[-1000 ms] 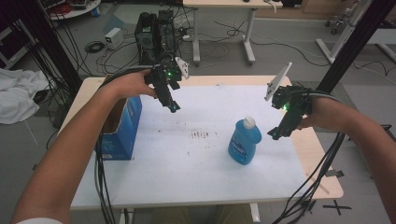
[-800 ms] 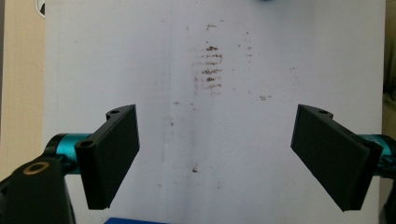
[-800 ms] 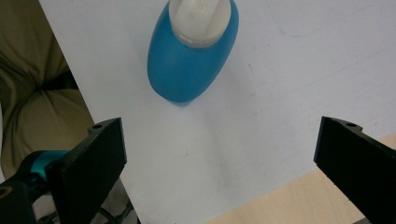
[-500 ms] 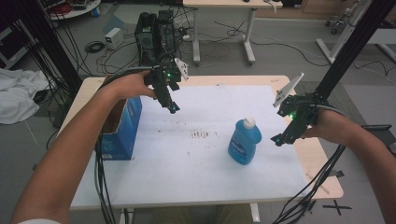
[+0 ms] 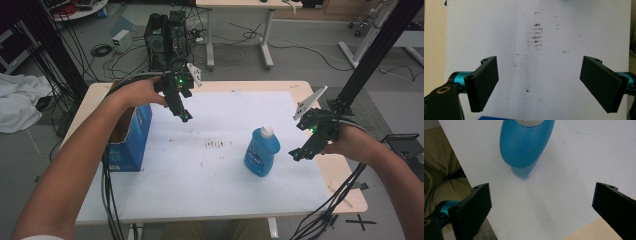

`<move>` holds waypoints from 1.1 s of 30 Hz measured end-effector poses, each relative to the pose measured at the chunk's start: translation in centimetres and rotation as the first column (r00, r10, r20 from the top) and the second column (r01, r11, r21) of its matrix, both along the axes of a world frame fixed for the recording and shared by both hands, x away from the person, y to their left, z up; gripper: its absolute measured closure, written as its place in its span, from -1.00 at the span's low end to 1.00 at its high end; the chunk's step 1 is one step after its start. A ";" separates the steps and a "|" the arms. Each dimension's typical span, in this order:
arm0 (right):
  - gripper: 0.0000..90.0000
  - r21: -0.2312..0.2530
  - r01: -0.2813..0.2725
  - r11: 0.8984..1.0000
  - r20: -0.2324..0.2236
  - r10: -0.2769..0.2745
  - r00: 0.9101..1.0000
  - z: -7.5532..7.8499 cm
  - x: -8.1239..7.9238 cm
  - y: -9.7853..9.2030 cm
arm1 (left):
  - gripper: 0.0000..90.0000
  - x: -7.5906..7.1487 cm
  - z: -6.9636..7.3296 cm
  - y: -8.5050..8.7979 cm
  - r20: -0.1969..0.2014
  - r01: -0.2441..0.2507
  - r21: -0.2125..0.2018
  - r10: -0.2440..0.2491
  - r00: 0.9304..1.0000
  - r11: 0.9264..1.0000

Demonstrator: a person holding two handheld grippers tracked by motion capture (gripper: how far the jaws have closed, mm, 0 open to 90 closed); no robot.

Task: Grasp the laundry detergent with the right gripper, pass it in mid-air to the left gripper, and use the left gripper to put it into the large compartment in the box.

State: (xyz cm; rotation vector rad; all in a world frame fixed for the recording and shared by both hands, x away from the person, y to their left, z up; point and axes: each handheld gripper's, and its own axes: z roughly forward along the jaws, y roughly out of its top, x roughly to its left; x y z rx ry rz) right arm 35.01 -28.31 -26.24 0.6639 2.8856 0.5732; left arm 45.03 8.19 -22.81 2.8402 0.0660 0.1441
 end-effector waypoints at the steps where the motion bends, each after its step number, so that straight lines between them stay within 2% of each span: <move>1: -0.97 -0.002 0.005 1.000 0.000 -0.005 1.000 -0.1 -0.1 0.0 | -0.66 0.0 0.0 0.0 0.002 0.000 0.002 0.000 1.000 1.000; 7: -0.97 0.009 0.010 1.000 0.008 -0.010 1.000 -0.6 -0.3 0.0 | -0.66 -0.1 0.0 0.0 0.004 0.002 -0.001 -0.002 1.000 1.000; 11: -0.97 0.023 0.041 0.999 0.009 -0.041 0.999 -1.4 -0.4 -0.1 | -0.66 -0.1 0.0 -0.1 0.002 0.002 0.000 -0.002 1.000 1.000; 20: -0.97 0.042 0.054 0.998 0.006 -0.054 0.999 -2.2 -0.3 -0.7 | -0.66 -0.2 -0.1 -0.1 0.006 0.000 0.001 0.000 1.000 1.000; 28: -0.97 0.062 0.102 0.993 -0.005 -0.102 0.995 -3.3 -0.2 -1.7 | -0.66 -0.2 -0.2 0.0 0.002 -0.005 -0.001 0.005 1.000 1.000; 30: -0.97 0.072 0.097 0.993 0.001 -0.098 0.995 -3.6 -0.2 -1.9 | -0.66 -0.2 -0.2 0.1 0.003 -0.007 -0.003 0.007 1.000 1.000; 33: -0.97 0.113 0.126 0.986 0.021 -0.129 0.991 -4.0 -0.4 -2.2 | -0.66 -0.3 -0.2 0.1 0.005 -0.007 0.001 0.007 1.000 1.000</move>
